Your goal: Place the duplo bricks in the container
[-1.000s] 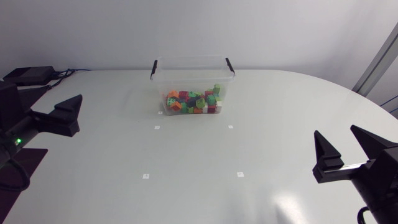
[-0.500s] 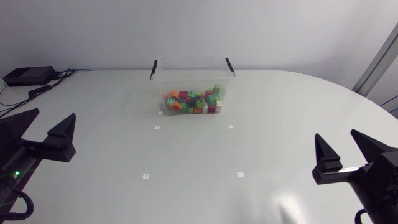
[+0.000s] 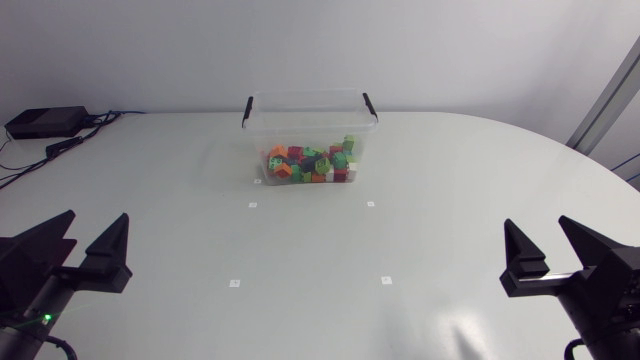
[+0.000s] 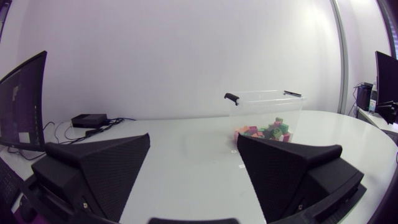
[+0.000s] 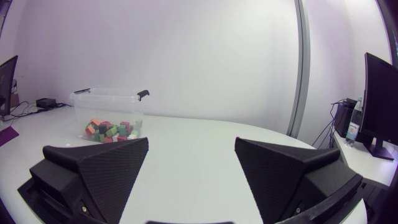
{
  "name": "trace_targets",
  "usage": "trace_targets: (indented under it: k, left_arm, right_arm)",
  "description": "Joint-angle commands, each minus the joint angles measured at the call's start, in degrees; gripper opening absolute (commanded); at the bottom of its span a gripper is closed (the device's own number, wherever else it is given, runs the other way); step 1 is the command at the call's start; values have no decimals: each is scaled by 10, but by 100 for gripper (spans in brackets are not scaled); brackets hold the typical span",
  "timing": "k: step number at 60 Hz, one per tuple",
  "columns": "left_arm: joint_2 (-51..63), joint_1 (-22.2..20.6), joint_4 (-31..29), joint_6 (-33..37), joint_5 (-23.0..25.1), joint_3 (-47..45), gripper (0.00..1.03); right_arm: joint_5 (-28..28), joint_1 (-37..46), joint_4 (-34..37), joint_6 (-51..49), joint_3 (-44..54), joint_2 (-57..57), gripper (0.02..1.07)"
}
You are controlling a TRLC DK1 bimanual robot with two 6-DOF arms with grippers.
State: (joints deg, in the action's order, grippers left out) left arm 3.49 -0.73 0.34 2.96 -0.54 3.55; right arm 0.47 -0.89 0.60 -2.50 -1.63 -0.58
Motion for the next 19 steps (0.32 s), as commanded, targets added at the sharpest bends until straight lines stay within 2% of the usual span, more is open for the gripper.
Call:
trace_targets:
  k: [1,19]
  left_arm:
    - [-25,6,-2,-26,4,-28,98]
    - [-35,7,-3,-30,5,-36,98]
  right_arm:
    - [-3,7,-6,22,15,5,102]
    - [-5,9,-6,25,16,6,102]
